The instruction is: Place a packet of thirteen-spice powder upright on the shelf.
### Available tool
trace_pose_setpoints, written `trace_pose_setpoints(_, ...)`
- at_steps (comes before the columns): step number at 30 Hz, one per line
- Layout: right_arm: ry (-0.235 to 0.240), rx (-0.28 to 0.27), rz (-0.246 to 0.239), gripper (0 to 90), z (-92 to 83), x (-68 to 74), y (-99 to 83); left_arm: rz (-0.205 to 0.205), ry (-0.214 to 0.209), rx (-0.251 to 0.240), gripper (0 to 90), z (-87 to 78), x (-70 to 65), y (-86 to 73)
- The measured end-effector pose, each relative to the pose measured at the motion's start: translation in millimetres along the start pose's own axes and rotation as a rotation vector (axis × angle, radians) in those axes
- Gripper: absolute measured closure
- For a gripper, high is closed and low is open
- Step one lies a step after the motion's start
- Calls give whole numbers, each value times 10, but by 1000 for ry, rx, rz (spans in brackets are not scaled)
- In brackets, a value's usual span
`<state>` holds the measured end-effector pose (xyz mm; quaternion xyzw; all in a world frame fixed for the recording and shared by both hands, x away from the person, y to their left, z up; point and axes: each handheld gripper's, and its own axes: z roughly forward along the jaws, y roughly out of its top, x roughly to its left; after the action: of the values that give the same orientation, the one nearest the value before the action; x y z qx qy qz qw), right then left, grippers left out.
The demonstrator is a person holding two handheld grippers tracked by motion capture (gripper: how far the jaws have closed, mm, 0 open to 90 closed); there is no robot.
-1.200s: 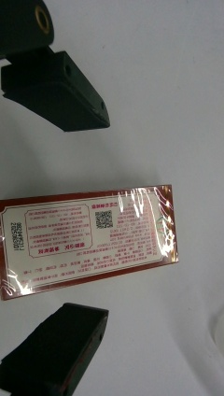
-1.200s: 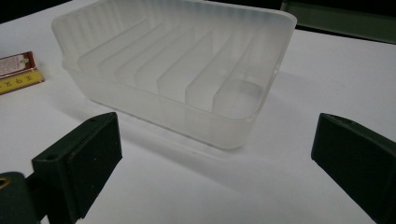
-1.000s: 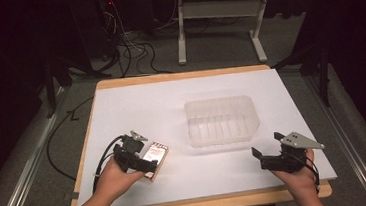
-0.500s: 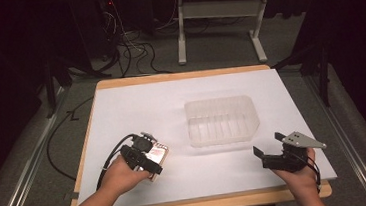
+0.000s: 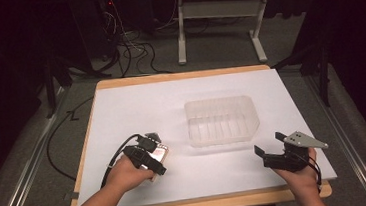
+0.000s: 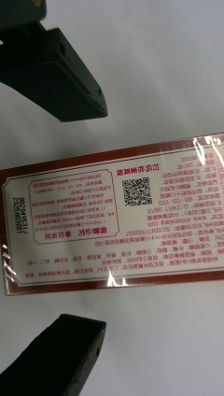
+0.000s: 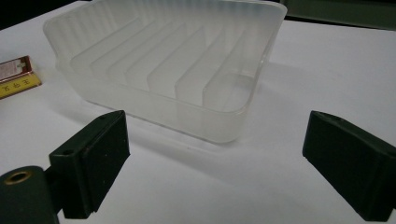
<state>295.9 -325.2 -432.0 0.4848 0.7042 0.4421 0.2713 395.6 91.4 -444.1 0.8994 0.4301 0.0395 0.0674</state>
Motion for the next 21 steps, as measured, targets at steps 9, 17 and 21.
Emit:
trace_pose_setpoints(9,-4,-3,1,84,-13,-7,8,-23,-32,35,154,58,21,-35)
trace_pose_setpoints(17,-6,1,4,93,-9,-8,4,-21,-32,15,305,17,32,-48)
trace_pose_setpoints(21,-7,2,5,98,-10,-10,2,-19,-26,9,312,13,24,-53)
